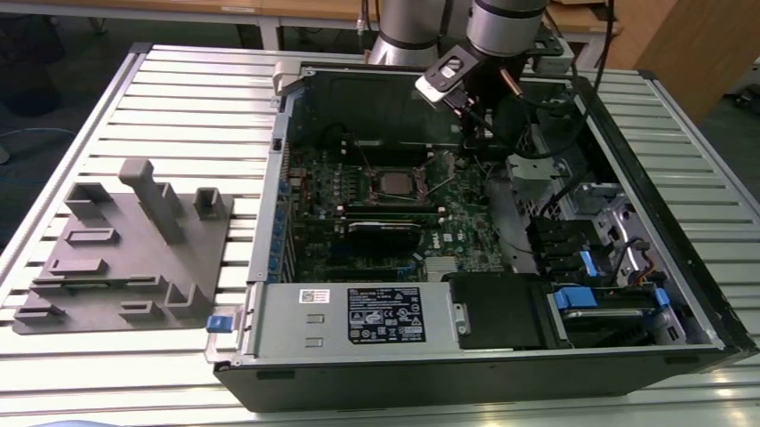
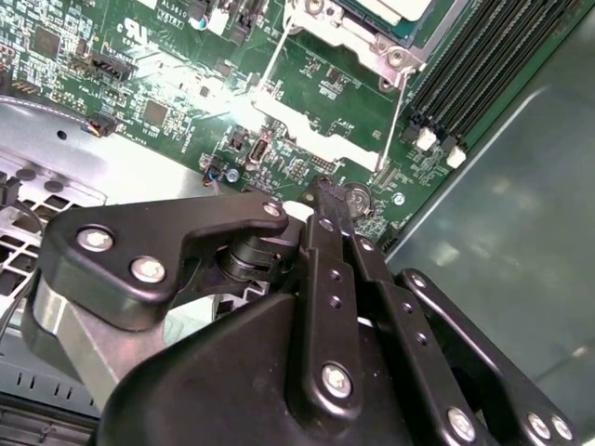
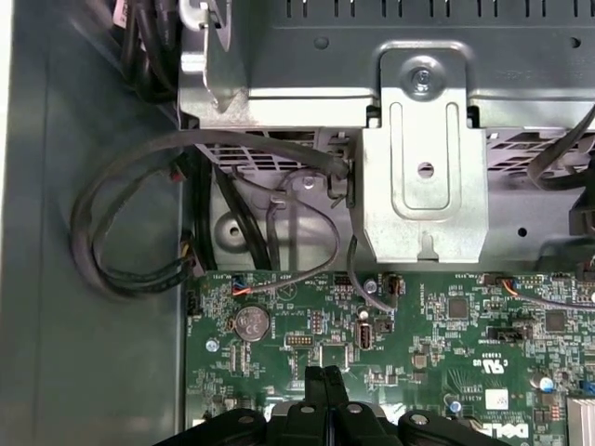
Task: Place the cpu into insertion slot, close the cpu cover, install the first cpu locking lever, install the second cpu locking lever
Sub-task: 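Close the cpu cover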
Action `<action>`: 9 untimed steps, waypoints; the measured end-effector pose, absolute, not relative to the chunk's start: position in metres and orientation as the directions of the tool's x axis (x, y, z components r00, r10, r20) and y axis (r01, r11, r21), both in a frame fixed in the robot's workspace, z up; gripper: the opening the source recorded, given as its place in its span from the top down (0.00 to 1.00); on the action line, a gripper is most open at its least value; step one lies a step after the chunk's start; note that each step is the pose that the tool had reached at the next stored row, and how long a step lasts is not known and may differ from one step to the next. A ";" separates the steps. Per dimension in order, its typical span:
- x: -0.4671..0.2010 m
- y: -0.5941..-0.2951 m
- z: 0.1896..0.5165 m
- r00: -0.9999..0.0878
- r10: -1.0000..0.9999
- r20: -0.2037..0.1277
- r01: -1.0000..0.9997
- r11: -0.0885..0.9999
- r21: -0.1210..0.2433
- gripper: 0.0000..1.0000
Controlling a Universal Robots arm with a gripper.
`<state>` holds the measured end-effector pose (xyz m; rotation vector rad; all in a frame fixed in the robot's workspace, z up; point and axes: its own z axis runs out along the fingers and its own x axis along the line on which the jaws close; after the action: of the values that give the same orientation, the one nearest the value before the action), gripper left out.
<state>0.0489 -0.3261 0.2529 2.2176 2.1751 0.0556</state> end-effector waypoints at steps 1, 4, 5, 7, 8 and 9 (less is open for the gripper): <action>0.049 -0.326 0.253 0.020 1.000 0.001 0.999 -0.020 0.050 0.89; 0.050 -0.326 0.252 0.021 1.000 0.001 0.999 -0.021 0.050 0.89; 0.050 -0.326 0.252 0.021 1.000 0.001 0.999 -0.021 0.050 0.89; 0.050 -0.326 0.252 0.021 1.000 0.001 0.999 -0.021 0.050 0.89; 0.050 -0.326 0.252 0.021 1.000 0.002 0.999 -0.021 0.050 0.89; 0.050 -0.326 0.251 0.021 1.000 0.002 0.999 -0.021 0.050 0.89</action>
<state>0.0496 -0.3260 0.2510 2.2191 2.1738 0.0562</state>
